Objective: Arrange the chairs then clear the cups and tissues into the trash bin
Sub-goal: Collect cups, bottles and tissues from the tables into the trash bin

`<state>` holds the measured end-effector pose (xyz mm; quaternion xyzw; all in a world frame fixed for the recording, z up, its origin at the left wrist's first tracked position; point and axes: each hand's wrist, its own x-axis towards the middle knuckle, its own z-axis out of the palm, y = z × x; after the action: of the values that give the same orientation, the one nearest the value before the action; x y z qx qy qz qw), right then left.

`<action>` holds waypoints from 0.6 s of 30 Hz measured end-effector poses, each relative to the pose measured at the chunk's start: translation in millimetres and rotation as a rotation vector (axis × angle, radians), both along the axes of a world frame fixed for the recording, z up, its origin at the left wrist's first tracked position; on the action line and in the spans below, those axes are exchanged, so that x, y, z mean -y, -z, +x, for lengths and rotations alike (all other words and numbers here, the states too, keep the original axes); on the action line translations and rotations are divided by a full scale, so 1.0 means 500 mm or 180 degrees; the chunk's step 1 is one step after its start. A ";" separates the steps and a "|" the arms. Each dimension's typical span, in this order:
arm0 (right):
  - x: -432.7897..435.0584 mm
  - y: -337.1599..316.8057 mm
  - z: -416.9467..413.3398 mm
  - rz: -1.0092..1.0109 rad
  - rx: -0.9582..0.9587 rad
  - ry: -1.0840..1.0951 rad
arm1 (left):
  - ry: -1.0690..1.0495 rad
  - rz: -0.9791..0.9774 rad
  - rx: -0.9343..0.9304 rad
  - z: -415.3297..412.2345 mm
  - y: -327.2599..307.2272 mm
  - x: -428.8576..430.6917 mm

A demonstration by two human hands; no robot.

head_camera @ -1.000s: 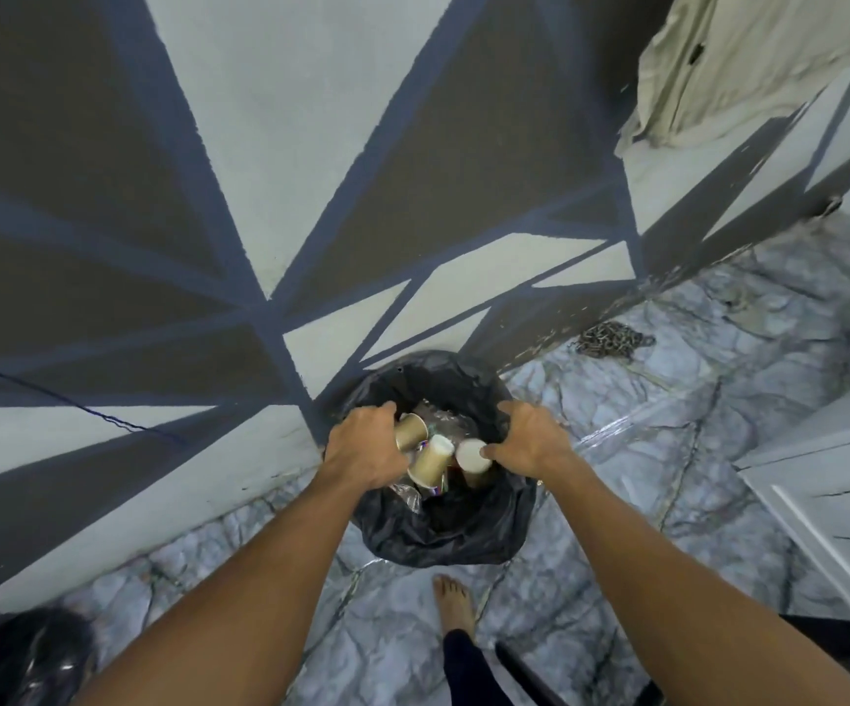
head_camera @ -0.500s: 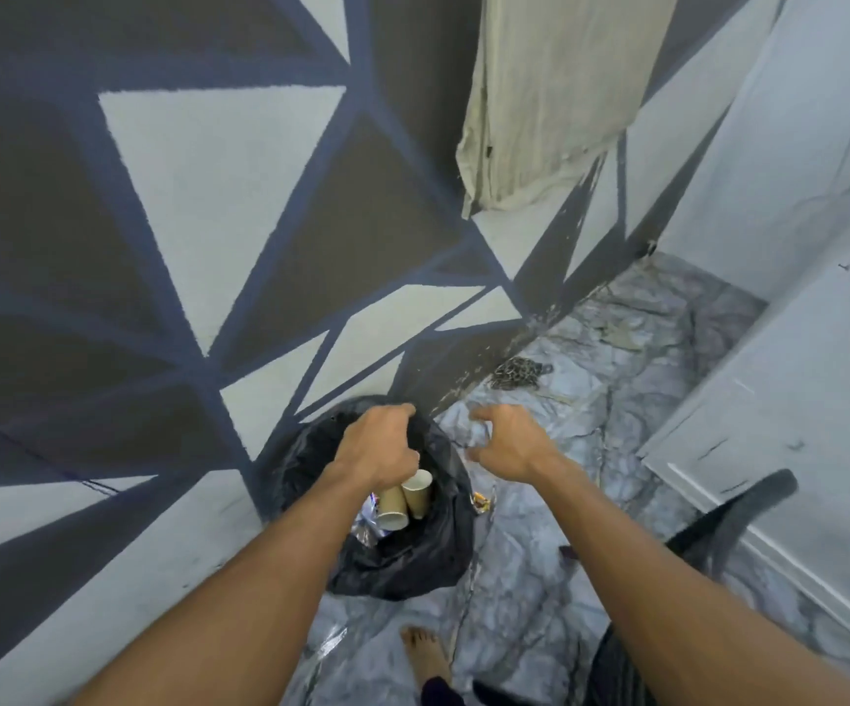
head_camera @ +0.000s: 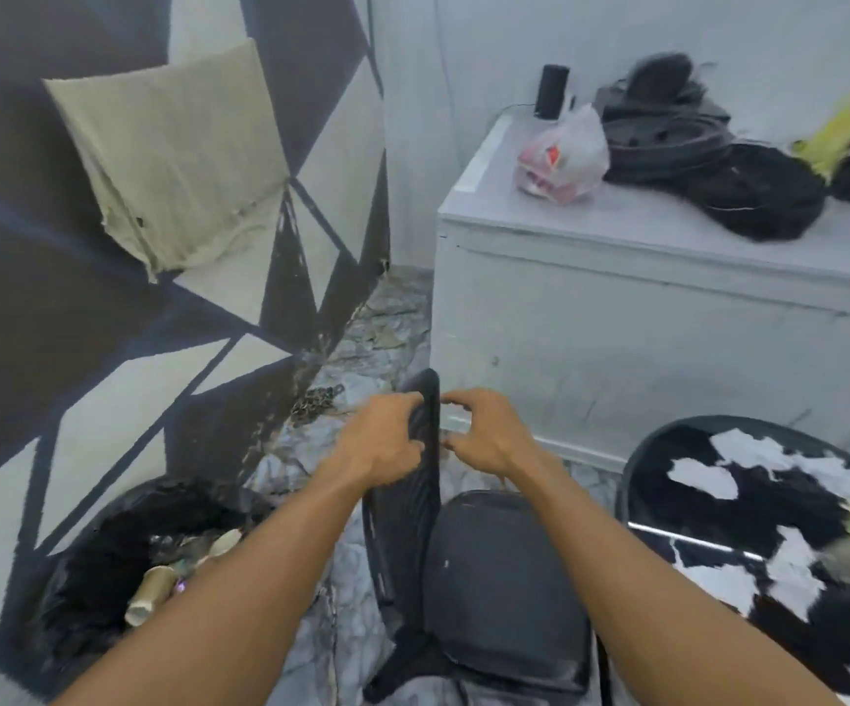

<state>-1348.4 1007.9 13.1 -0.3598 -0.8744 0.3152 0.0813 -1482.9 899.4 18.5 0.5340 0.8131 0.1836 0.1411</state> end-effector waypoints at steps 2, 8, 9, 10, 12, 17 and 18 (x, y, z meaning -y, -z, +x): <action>-0.048 0.013 0.118 -0.0022 0.0002 0.0321 | 0.0264 0.0012 0.0013 0.094 0.016 -0.075; -0.163 0.093 0.492 -0.0307 -0.0088 0.1017 | 0.1276 -0.0371 0.0177 0.456 0.131 -0.311; -0.177 0.117 0.550 -0.0363 -0.0058 0.1077 | 0.1435 -0.0475 0.0175 0.517 0.159 -0.344; -0.191 0.140 0.606 -0.0394 0.0000 0.1153 | 0.1554 -0.0627 0.0148 0.575 0.183 -0.372; -0.211 0.189 0.712 -0.0445 0.0203 0.1365 | 0.1736 -0.0875 0.0118 0.671 0.234 -0.411; -0.213 0.297 0.933 -0.0553 0.1433 0.2008 | 0.1809 -0.1574 -0.0040 0.808 0.348 -0.454; -0.203 0.314 0.961 -0.0652 0.1631 0.2077 | 0.1739 -0.1696 -0.0101 0.818 0.369 -0.454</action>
<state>-868.1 1109.4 -143.9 -0.6906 -0.6708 0.2585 -0.0792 -1073.7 1126.6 -165.9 0.6785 0.6621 -0.0868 0.3062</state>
